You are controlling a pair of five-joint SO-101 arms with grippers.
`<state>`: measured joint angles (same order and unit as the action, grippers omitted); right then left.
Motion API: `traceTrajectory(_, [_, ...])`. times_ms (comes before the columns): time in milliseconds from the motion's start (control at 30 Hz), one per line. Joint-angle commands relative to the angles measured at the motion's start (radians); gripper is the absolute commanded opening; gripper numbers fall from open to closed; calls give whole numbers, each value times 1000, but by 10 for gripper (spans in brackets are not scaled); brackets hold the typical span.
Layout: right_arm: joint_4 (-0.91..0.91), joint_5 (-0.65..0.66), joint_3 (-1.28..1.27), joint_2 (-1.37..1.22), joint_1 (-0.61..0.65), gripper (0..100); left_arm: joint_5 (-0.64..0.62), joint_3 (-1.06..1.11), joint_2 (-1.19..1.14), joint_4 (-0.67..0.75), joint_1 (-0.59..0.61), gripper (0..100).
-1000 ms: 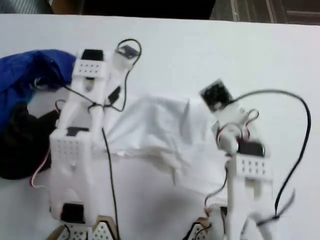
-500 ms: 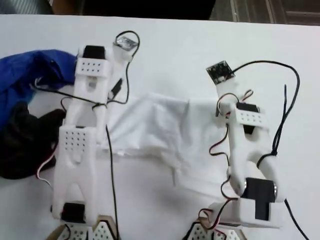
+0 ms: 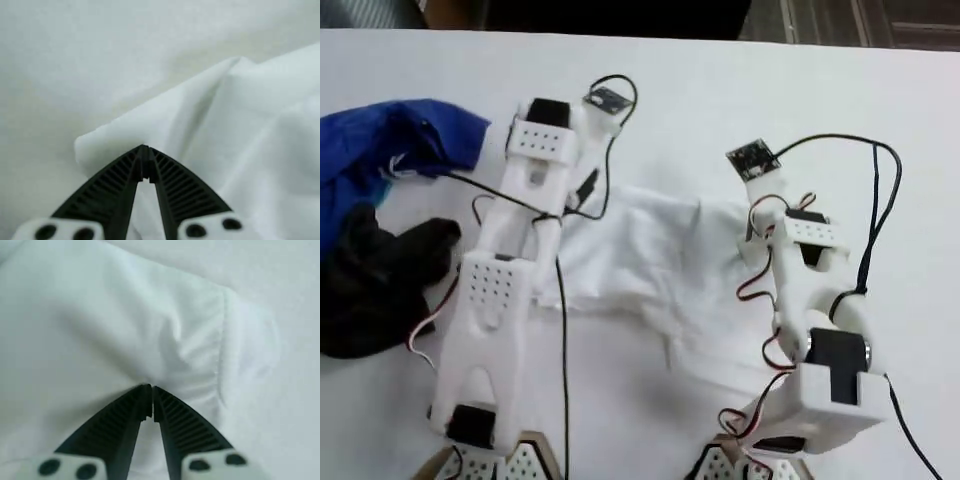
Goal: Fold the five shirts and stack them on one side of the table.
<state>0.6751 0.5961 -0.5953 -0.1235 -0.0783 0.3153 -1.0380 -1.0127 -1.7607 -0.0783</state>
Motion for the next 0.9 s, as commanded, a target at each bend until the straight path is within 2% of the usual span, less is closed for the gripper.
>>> traceTrajectory(0, [-35,-11,41,-27,-15,22,-8,-2,-25,14,17,24])
traceTrajectory(300, [-38,-11,40,-38,-15,22,-6,-2,-92,75,206,24])
traceTrajectory(600, [-51,-11,28,-38,-15,22,44,-2,-92,74,227,24])
traceTrajectory(867, [-51,-11,28,-38,-15,22,41,-2,-89,68,316,24])
